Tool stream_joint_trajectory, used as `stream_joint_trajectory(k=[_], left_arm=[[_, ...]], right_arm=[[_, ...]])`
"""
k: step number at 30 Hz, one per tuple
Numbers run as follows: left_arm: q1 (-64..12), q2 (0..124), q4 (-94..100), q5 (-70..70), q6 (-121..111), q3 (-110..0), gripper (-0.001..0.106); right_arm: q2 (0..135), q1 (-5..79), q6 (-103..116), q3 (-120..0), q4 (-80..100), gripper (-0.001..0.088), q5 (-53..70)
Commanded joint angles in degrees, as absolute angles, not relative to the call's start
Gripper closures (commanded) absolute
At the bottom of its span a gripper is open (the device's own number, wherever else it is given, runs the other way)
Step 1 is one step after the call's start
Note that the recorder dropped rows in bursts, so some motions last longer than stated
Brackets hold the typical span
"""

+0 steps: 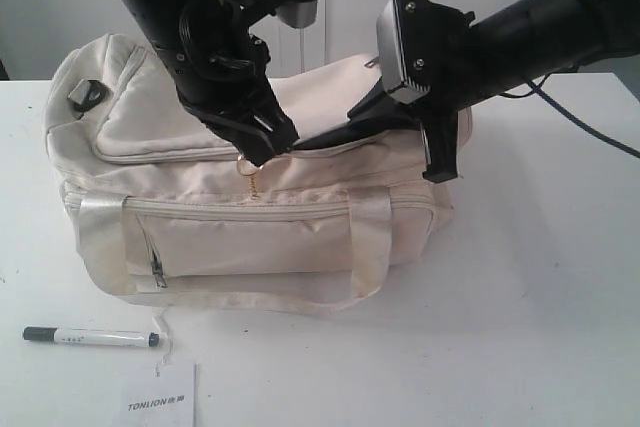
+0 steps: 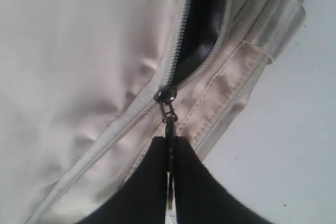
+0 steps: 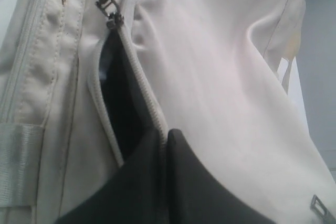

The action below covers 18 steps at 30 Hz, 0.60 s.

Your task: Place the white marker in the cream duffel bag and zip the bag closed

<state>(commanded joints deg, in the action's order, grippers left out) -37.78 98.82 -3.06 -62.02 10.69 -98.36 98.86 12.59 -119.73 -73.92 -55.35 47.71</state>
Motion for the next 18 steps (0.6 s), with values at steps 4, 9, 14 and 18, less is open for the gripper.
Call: stream_joint_trajectory(k=[4,9,14,18], left_arm=[[-37.8,97.7,-2.7,-61.7,10.7,-98.4,0.105],[-37.8,97.3,-2.6,-62.0,10.7,-98.4,0.105],[-37.8,97.3,-2.6,-62.9,10.7,-98.4,0.105],[-37.8,97.3,-2.3,-64.1,10.7,-98.4,0.105]], right_arm=[[98.9,12.6,-119.7,-73.9,-55.3,0.0868,47.6],[98.9,12.6,-119.3,-73.9,-55.3,0.0868,47.0],[98.9,12.6,-119.1,-73.9,-55.3,0.0868,47.0],[98.9,12.6,-118.1,-73.9,-55.3,0.0868,46.6]])
